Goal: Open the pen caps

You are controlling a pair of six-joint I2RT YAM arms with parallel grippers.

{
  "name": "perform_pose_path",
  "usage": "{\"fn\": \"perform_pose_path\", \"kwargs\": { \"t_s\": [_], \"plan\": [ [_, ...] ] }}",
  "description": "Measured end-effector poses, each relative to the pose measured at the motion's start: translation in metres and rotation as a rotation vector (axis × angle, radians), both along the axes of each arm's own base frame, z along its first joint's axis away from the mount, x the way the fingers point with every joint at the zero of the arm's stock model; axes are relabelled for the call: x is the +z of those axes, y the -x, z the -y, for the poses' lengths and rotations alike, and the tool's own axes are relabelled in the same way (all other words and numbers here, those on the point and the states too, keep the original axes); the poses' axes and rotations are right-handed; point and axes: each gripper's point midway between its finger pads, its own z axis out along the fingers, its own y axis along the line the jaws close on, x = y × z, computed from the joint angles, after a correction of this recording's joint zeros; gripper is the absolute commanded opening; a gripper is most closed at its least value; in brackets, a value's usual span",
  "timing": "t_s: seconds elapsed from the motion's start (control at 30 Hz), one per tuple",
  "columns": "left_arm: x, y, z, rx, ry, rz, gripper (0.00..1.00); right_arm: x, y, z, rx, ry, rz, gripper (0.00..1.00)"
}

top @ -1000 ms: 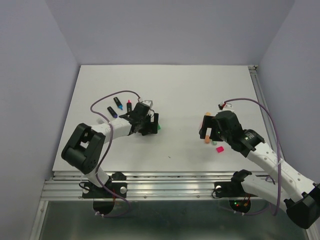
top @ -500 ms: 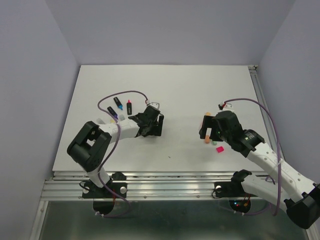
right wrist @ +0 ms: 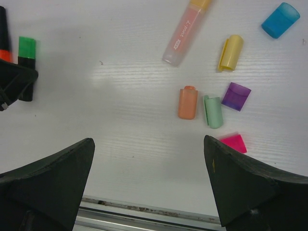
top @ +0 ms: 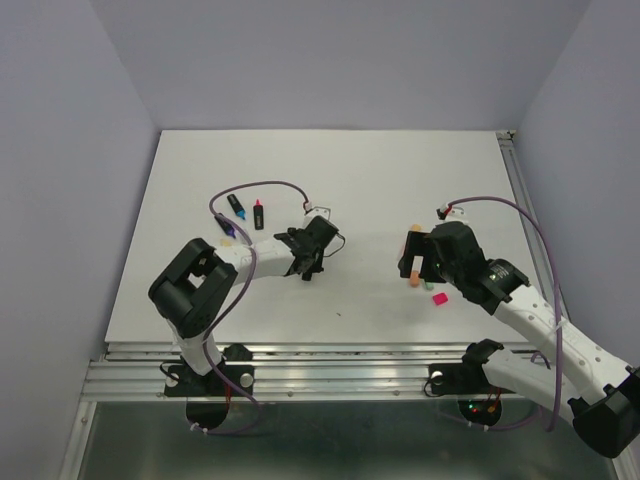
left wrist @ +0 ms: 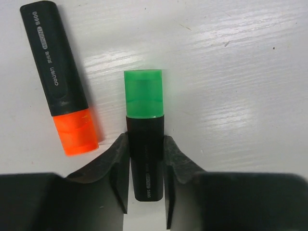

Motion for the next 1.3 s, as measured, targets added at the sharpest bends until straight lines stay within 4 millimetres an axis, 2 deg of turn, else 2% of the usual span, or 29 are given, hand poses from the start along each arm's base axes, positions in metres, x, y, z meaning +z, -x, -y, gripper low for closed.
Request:
{"fn": "perform_pose_path", "kwargs": {
  "t_s": [0.07,0.4,0.53,0.63,0.8,0.93,1.03,1.2,1.3],
  "plan": [
    [0.0,0.001,0.002,-0.007,-0.009,0.007,0.0,0.0,0.0,0.0,0.0,0.0,0.0,1.0],
    [0.002,0.004,0.009,0.006,0.005,0.02,0.0,0.004,0.0,0.0,0.0,-0.009,0.013,1.0],
    [0.008,0.025,0.016,-0.04,0.052,-0.007,0.0,0.015,-0.001,-0.007,0.018,-0.062,0.052,1.0],
    [0.026,0.041,0.027,-0.097,0.121,0.007,0.0,0.025,-0.004,-0.019,0.043,-0.128,0.079,1.0],
    [0.102,0.067,0.061,-0.239,0.401,0.14,0.0,0.035,-0.011,-0.047,0.088,-0.266,0.092,1.0],
    [0.14,0.075,0.072,-0.29,0.533,0.219,0.0,0.039,-0.02,-0.07,0.116,-0.359,0.085,1.0],
    [0.149,0.077,0.076,-0.303,0.564,0.238,0.0,0.048,-0.023,-0.087,0.153,-0.445,0.097,1.0],
    [0.146,0.08,0.078,-0.315,0.564,0.228,0.0,0.074,-0.027,-0.109,0.216,-0.579,0.144,1.0],
    [0.143,0.084,0.081,-0.327,0.558,0.217,0.0,0.077,-0.029,-0.117,0.232,-0.616,0.142,0.98]
  ]
}}
